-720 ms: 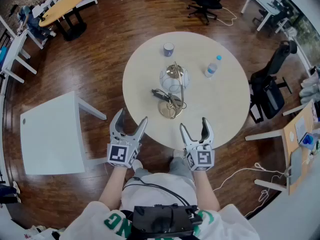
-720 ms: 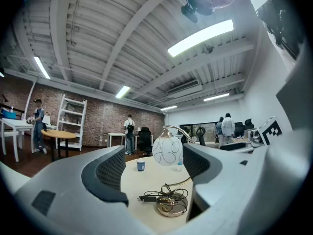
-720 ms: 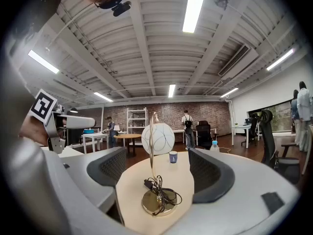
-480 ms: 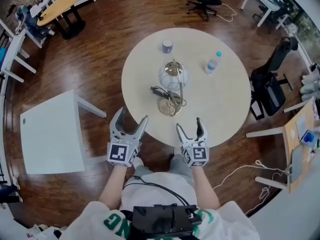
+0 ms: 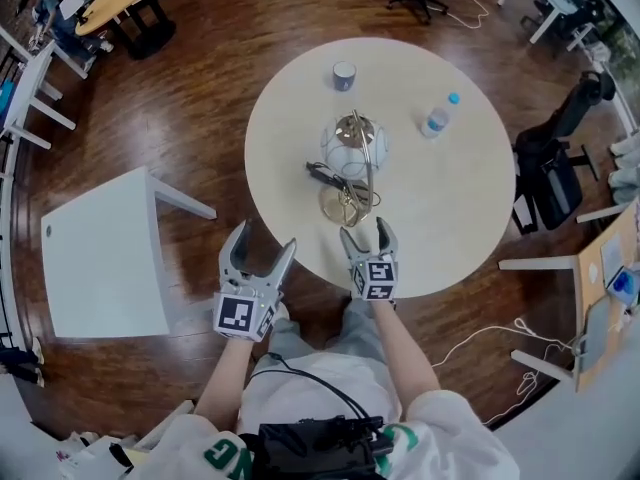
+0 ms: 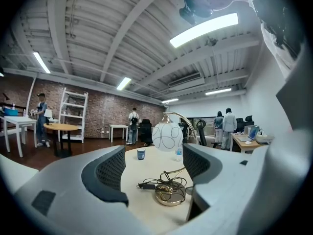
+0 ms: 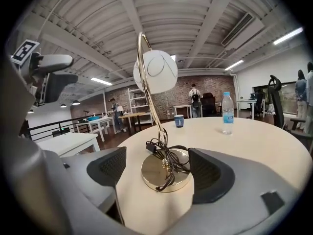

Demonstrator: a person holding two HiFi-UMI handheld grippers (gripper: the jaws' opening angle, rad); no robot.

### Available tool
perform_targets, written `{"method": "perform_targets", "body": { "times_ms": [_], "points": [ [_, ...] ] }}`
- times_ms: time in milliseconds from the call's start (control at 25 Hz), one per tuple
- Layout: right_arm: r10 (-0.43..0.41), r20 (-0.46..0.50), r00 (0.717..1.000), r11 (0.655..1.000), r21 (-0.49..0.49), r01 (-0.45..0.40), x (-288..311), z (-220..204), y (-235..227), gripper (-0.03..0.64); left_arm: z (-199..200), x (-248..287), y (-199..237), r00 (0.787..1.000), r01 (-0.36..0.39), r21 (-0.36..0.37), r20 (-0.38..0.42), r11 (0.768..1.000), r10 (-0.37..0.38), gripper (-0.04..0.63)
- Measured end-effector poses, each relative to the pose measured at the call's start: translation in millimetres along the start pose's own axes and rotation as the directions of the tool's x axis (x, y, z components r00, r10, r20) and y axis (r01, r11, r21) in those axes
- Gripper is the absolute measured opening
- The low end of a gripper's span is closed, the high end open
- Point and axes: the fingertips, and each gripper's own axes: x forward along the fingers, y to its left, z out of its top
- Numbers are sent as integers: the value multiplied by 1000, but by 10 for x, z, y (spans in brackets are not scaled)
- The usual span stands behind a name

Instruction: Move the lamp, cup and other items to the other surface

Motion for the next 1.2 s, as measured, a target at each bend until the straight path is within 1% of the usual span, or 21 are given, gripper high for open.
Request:
{"method": "perform_targets", "body": {
  "times_ms": [40, 160, 200, 280, 320, 360, 440, 480, 560, 640, 720, 760, 840, 920, 1040, 1080, 1200],
  "points": [
    [4, -11, 1000, 1000, 1, -4, 95, -8, -6, 420, -4, 7, 1, 1000, -3, -6, -4, 1000, 3, 354],
    [11, -32, 999, 1000, 7, -11, 374, -26, -38, 419, -103, -4, 66, 1000, -17, 18, -9, 1000, 17, 354],
    [12, -34, 999, 1000, 10, -12, 470, -49, -55, 419, -119, -4, 75, 1000, -22, 13, -15, 1000, 22, 354],
    [7, -32, 999, 1000, 10, -7, 669, -120, -112, 419, -109, 16, 52, 999, -33, -36, -37, 999, 32, 354],
    [0, -30, 1000, 1000, 9, 0, 759, -134, -139, 419, -123, 20, 47, 998, -38, -48, -47, 998, 35, 354],
    [-7, -31, 1000, 1000, 7, 7, 839, -128, -156, 419, -174, 7, 62, 998, -39, -36, -53, 999, 37, 354],
    [-23, -30, 999, 1000, 0, 23, 989, -97, -186, 419, -293, -37, 114, 997, -43, 12, -60, 999, 44, 354],
    [-37, -28, 999, 999, -1, 37, 1057, -85, -213, 419, -311, -50, 127, 997, -47, 18, -63, 999, 48, 354],
    [-75, -28, 997, 997, 0, 75, 1182, -89, -285, 419, -314, -77, 143, 996, -60, 4, -72, 998, 60, 354],
    [-108, -34, 994, 994, -7, 108, 1298, -105, -349, 419, -375, -135, 186, 993, -73, 6, -89, 997, 73, 354],
    [-120, -41, 992, 993, -15, 120, 1420, -108, -383, 419, -380, -164, 203, 990, -91, -26, -108, 996, 87, 354],
    [-122, -46, 991, 992, -22, 121, 1480, -111, -389, 419, -405, -189, 225, 989, -97, -25, -114, 995, 93, 354],
    [-128, -56, 990, 991, -47, 126, 1552, -90, -380, 422, -508, -268, 293, 987, -105, 12, -121, 994, 106, 354],
    [-140, -63, 988, 988, -69, 135, 1558, -56, -364, 425, -562, -326, 322, 984, -116, 17, -131, 993, 118, 354],
    [-145, -53, 988, 987, -75, 140, 1550, 39, -328, 402, -592, -347, 339, 983, -126, 6, -137, 992, 126, 354],
    [-149, -46, 988, 986, -77, 145, 1553, 65, -325, 382, -601, -339, 339, 983, -127, 2, -136, 992, 126, 354],
    [-164, -11, 986, 983, -88, 163, 1511, 129, -346, 284, -616, -319, 284, 984, -121, -3, -134, 993, 119, 354]
  ]
}}
